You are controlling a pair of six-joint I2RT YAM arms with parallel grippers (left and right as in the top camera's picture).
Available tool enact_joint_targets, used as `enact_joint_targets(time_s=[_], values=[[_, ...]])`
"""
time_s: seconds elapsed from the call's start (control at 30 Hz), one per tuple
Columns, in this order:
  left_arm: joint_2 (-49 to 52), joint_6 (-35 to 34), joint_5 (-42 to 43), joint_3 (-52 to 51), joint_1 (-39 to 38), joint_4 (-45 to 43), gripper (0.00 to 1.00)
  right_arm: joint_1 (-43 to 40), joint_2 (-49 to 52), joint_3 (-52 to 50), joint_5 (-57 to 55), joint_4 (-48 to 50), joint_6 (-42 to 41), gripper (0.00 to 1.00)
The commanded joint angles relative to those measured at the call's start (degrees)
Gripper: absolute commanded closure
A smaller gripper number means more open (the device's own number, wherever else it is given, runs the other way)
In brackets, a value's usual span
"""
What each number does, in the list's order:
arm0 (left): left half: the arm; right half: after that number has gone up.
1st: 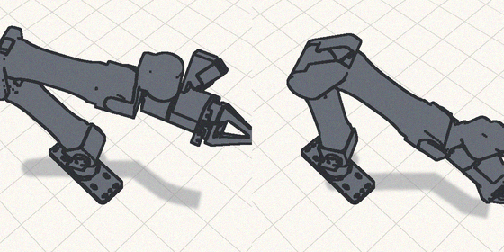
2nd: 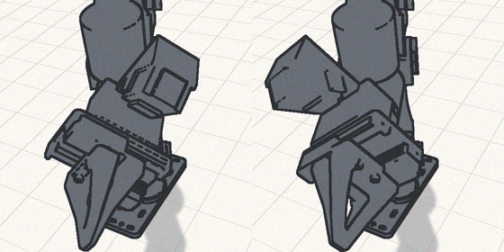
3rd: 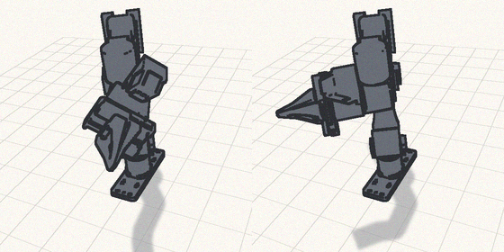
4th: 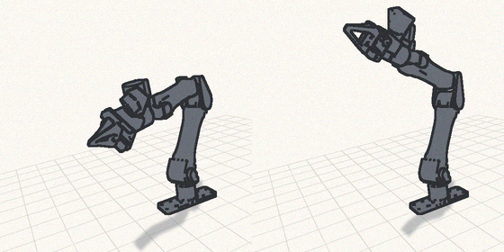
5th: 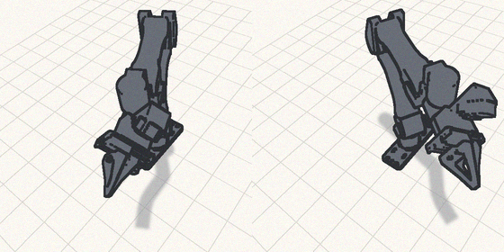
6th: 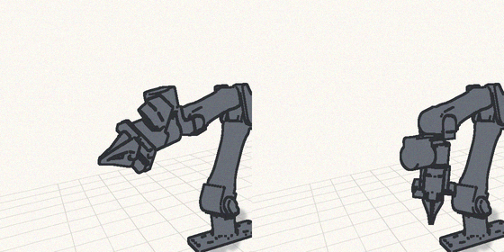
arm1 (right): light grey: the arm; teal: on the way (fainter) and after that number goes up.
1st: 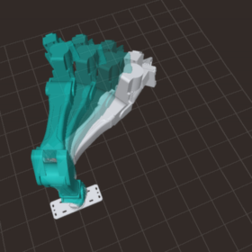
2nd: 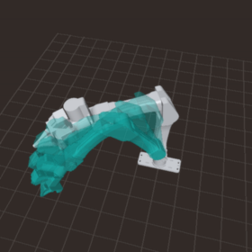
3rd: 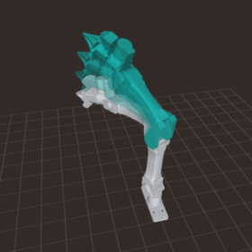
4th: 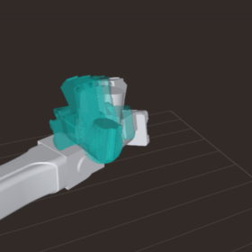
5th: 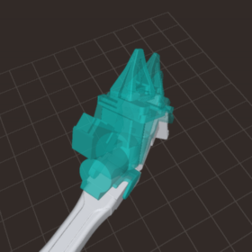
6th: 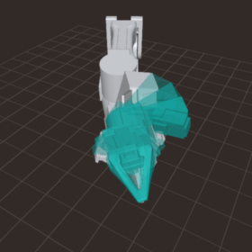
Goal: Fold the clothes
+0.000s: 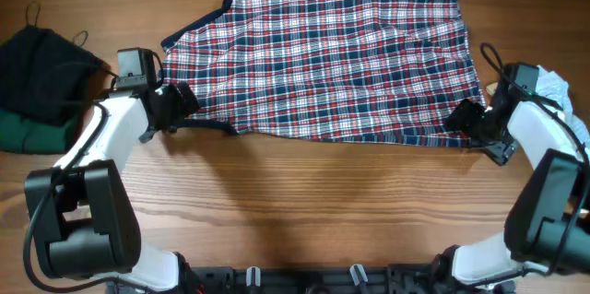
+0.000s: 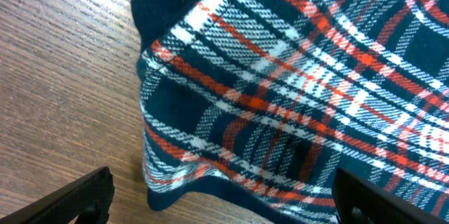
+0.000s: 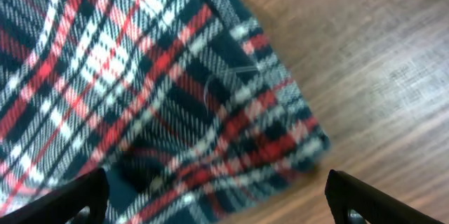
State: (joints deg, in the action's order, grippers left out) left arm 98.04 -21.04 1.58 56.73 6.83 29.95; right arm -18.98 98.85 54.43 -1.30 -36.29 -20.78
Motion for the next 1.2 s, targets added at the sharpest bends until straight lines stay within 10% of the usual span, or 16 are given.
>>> enact_joint_targets(time_s=[0.0, 0.17, 0.33, 1.17], values=[[0.4, 1.2, 0.5, 0.2, 0.2, -0.2, 0.0, -0.2, 2.3, -0.5, -0.8, 2.6, -0.2, 0.0], [0.4, 1.2, 0.5, 0.1, 0.2, -0.5, 0.05, -0.2, 3.1, -0.5, 1.5, 4.0, -0.4, 0.02], [0.4, 1.3, 0.5, 0.2, 0.2, -2.2, 0.33, -0.2, 3.1, -0.5, 3.1, 4.1, -0.3, 0.18], [3.7, 13.5, -7.7, 10.2, 0.3, 7.2, 0.2, -0.2, 3.1, -0.5, 2.6, 4.8, -0.2, 0.16]])
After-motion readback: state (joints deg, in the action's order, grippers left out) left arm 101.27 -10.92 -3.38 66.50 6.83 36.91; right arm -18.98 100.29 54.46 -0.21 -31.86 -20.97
